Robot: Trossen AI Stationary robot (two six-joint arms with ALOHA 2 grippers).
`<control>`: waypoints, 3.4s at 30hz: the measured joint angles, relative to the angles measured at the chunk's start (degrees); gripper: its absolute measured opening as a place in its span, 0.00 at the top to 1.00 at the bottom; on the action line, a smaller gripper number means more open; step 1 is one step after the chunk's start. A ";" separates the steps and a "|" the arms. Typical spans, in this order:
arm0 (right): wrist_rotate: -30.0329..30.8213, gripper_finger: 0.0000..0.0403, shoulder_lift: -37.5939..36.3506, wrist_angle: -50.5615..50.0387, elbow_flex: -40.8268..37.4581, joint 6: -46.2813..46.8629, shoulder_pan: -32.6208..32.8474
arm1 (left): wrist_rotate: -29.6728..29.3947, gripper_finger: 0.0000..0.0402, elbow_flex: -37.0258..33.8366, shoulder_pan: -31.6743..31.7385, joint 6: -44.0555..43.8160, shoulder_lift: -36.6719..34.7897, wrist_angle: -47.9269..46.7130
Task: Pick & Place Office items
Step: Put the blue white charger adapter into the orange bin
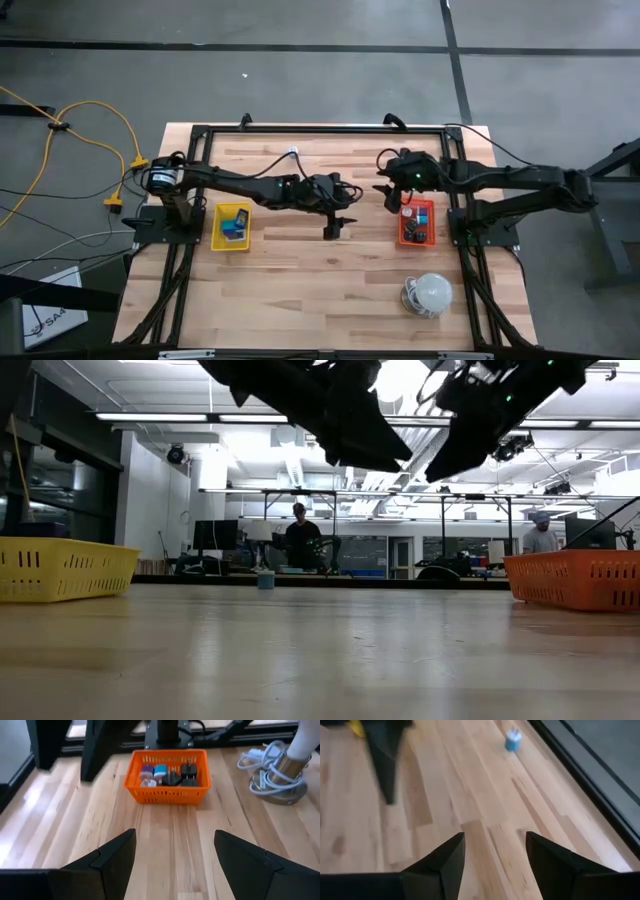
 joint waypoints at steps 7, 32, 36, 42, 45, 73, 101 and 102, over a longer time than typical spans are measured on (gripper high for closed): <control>-0.19 0.51 4.08 0.38 -0.02 0.00 -0.69 | 0.01 0.35 0.01 0.00 0.00 -0.68 -1.40; -5.00 0.51 4.97 0.41 -0.02 0.02 -0.65 | -1.57 0.35 0.01 0.00 1.45 -0.63 -5.36; -4.99 0.51 4.97 0.41 -0.02 0.02 -0.64 | -4.16 0.35 0.01 0.00 1.62 -0.61 -6.07; -4.98 0.51 4.97 0.43 -0.02 0.02 -0.66 | -11.63 0.35 0.06 1.06 -0.40 -1.03 -14.64; -4.98 0.51 4.97 0.44 -0.02 0.02 -0.66 | -15.34 0.35 0.06 1.83 -2.89 -1.05 -17.05; -4.96 0.51 4.93 1.69 -0.04 0.04 -0.67 | 3.88 0.35 -0.01 21.90 -4.31 -2.23 -35.07; -4.96 0.51 4.93 2.05 -0.04 0.04 -0.65 | 1.68 0.35 7.12 38.50 8.02 -5.02 -49.85; -4.94 0.51 4.93 2.06 -0.04 0.04 -0.67 | 1.55 0.35 7.54 38.62 8.48 -4.66 -50.01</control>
